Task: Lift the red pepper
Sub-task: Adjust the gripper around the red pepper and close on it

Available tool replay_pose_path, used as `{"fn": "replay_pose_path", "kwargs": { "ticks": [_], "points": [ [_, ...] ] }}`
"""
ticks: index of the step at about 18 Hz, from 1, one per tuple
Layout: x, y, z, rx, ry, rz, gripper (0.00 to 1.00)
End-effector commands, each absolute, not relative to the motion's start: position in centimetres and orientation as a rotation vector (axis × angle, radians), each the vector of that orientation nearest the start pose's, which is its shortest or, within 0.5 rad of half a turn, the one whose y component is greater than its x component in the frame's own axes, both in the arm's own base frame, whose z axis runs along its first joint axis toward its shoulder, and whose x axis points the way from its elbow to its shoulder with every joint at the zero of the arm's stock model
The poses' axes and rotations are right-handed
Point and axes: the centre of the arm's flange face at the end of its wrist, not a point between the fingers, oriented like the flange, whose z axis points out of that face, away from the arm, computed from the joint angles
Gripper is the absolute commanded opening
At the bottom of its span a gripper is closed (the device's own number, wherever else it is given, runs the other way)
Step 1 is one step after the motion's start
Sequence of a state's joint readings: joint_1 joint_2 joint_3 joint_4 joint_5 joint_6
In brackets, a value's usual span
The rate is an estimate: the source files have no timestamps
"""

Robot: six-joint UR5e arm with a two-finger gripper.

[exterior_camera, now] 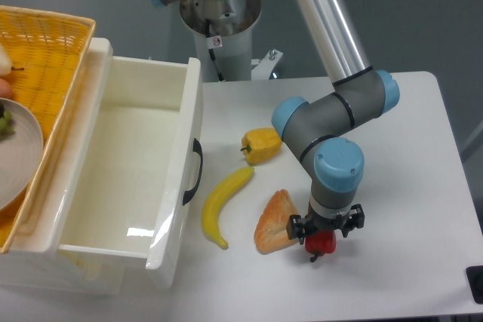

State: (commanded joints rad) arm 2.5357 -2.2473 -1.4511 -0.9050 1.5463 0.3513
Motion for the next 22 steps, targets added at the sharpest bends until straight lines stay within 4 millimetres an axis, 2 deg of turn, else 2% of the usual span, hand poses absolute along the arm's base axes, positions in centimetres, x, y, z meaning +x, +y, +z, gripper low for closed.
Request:
{"fn": "replay_pose_path", "kwargs": {
  "ticks": [6,7,9,14,18,22],
  "points": [
    [-50.5,51.5,19.1,-2.907,-0.914,0.06,0.99],
    [-50.5,51.6,19.1,-2.906,-0.914,0.058,0.95],
    [-50.5,51.6,19.1,-2.905,-0.915,0.057,0.74],
    [-50.6,51.6,19.7,-2.887,-0.913,0.043,0.55],
    [-50.7,51.5,20.5,-2.866,-0.909,0.03,0.47],
    [-50.6,51.4,21.9,-2.86,-0.879,0.044,0.45]
  ]
}}
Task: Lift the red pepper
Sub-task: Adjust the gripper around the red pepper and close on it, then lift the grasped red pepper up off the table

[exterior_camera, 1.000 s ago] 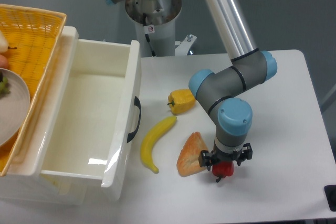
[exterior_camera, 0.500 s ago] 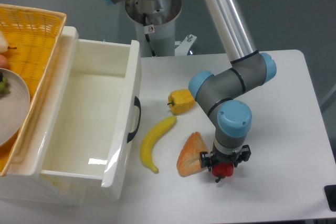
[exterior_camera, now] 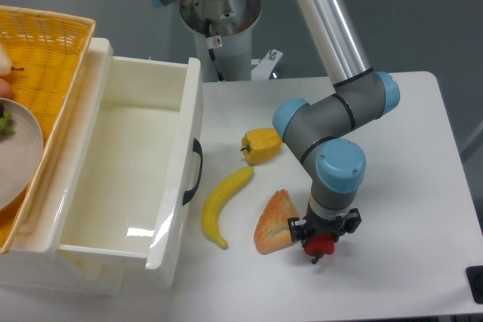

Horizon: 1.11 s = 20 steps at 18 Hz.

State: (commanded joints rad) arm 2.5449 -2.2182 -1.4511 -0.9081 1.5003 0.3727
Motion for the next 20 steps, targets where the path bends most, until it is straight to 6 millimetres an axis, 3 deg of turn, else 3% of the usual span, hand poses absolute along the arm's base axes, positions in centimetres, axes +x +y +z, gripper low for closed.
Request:
{"fn": "replay_pose_path", "kwargs": {
  "ticks": [3,7,14,20],
  "points": [
    [-50.6,51.3,22.0,-2.864,-0.869,0.046,0.43],
    [-50.2,51.2,24.7,-2.862,-0.776,0.084,0.42],
    [-48.0,50.7,29.5,-2.919,-0.306,0.182,0.42],
    [-44.6,49.9,34.3,-2.918,-0.061,0.236,0.42]
  ]
}}
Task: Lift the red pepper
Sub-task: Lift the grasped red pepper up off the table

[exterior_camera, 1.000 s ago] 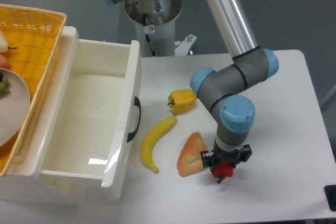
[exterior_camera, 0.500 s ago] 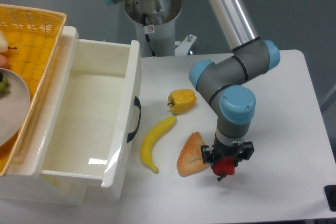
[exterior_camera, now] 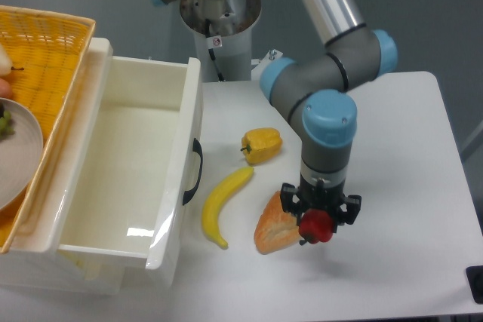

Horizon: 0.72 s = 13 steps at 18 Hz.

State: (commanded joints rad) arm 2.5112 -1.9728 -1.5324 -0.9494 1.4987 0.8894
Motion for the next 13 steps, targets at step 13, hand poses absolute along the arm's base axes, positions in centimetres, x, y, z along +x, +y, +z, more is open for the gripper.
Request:
{"fn": "replay_pose_path", "kwargs": {
  "ticks": [13],
  "points": [
    [-38.8,48.3,38.4,-2.995,0.663,0.079,0.42]
  ]
}}
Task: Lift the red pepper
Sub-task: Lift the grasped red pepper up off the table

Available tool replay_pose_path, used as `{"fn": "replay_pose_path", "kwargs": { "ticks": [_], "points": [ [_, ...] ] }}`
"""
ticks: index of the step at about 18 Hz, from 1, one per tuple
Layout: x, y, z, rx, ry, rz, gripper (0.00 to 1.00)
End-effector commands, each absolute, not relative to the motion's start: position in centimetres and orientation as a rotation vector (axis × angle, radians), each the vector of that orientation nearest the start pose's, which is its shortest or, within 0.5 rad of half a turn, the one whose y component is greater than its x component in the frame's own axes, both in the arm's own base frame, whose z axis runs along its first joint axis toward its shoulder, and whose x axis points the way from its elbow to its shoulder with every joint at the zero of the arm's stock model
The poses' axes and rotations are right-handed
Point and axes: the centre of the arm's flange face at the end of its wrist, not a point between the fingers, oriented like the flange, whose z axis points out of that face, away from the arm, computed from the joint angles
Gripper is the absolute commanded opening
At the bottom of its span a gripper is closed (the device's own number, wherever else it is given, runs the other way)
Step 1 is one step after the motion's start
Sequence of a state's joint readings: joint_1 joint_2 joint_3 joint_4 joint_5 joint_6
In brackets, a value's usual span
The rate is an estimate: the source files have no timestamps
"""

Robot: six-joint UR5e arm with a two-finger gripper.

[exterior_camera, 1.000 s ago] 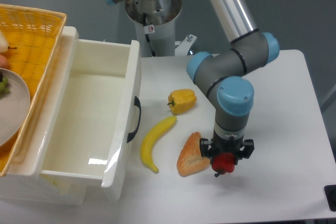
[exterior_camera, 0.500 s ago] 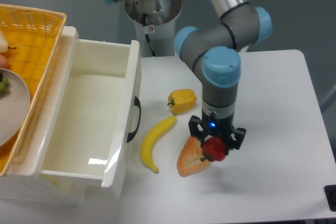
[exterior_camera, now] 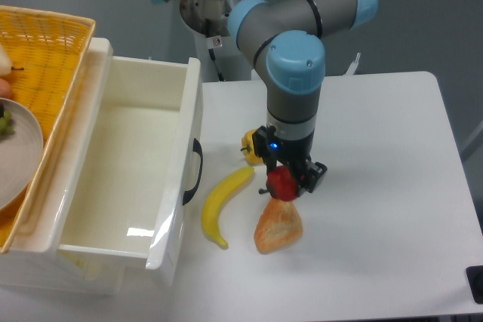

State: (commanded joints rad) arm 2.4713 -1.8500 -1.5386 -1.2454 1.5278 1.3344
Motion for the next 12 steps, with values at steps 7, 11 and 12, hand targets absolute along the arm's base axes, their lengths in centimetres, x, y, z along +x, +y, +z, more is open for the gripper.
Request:
{"fn": "replay_pose_path", "kwargs": {
  "ticks": [7,11,12],
  "points": [
    [-38.2,47.8,37.4,-3.001,0.685,0.05,0.42],
    [-37.7,48.3,37.4,-3.008,0.706,0.059,0.42],
    [-37.6,48.2,37.2,-3.011,0.709,0.054,0.42]
  ]
}}
